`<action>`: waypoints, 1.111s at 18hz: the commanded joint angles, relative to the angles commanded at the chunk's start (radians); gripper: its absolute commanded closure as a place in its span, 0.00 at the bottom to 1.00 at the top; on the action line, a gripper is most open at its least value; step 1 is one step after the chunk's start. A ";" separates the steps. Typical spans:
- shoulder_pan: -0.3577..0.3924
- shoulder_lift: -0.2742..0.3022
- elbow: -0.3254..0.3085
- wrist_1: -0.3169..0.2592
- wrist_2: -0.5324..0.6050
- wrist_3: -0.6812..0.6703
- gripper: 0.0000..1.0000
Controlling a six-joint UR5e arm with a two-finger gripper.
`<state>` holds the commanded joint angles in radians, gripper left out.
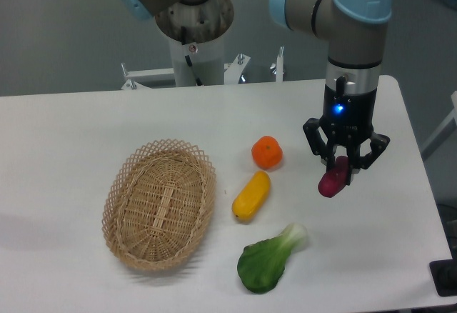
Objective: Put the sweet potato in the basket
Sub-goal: 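Lift the held purple sweet potato slightly with the gripper, then carry the sweet potato over the wicker basket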
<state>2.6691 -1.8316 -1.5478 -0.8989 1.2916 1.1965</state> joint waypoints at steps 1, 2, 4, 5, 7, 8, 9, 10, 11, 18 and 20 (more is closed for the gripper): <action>-0.002 0.000 0.000 0.002 0.002 -0.002 0.77; -0.002 0.002 0.000 0.000 0.003 -0.002 0.77; -0.006 0.002 -0.005 0.000 0.005 -0.008 0.77; -0.008 0.005 -0.009 0.000 0.006 -0.009 0.77; -0.011 0.017 -0.020 0.000 0.006 -0.009 0.77; -0.011 0.018 -0.024 0.000 0.006 -0.011 0.77; -0.014 0.020 -0.028 0.000 0.006 -0.017 0.77; -0.015 0.023 -0.029 0.000 0.006 -0.037 0.77; -0.021 0.023 -0.029 0.000 0.006 -0.061 0.77; -0.124 0.021 -0.057 0.003 0.078 -0.175 0.77; -0.170 0.021 -0.075 0.008 0.118 -0.230 0.77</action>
<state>2.4991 -1.8101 -1.6229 -0.8913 1.4095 0.9667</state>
